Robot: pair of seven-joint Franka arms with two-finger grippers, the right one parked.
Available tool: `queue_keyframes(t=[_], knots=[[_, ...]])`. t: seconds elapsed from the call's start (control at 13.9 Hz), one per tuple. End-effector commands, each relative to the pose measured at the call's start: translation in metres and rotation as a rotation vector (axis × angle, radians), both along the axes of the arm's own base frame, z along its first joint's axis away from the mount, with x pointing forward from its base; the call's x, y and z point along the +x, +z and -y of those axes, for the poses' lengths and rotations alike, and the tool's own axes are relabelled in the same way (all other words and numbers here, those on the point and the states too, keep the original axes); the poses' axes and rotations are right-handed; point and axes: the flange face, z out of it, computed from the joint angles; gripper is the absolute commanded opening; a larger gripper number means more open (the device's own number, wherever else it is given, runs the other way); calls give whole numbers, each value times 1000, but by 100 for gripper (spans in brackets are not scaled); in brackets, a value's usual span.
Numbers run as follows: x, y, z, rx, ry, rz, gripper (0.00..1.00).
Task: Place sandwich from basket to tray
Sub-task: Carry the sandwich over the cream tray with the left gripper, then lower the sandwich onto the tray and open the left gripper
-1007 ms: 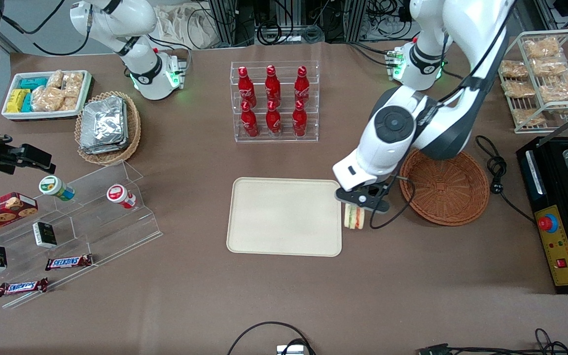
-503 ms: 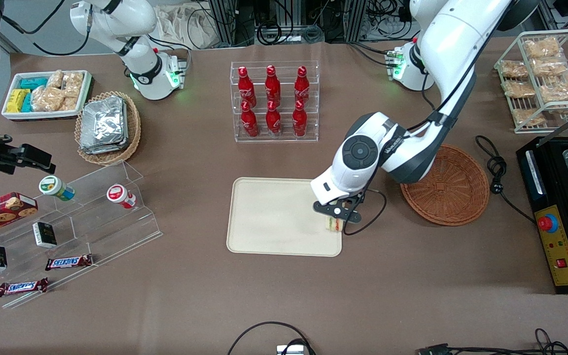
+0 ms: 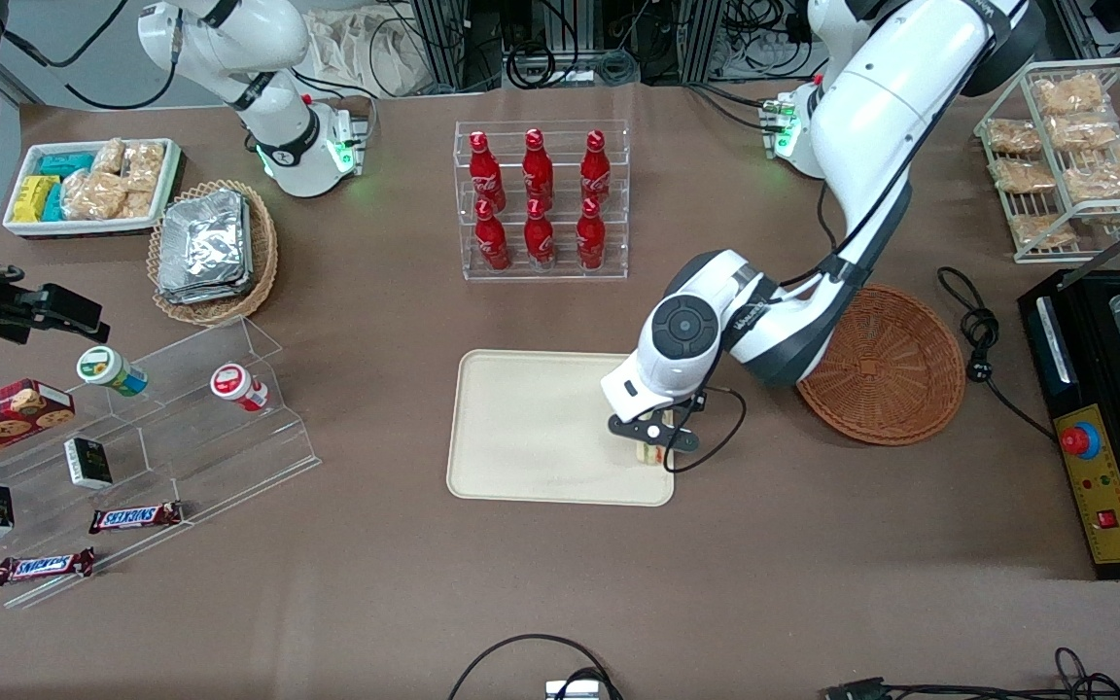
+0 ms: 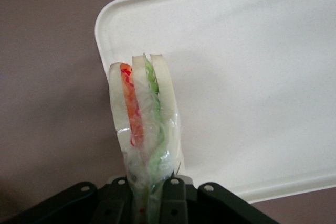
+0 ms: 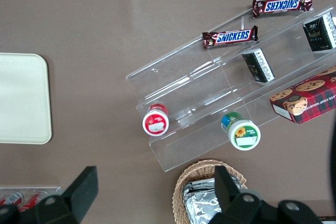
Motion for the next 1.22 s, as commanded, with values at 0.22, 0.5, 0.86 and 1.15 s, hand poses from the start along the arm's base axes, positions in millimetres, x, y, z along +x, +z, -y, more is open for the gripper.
queue_keyframes(t=[0.22,0.5,0.86,1.15], knots=[[-14,-16,37,4,0,26,0],[-16,-24,40,4,5,25,0],[-21,-34,41,28,-7,32,37],[-21,-33,41,32,1,31,52]])
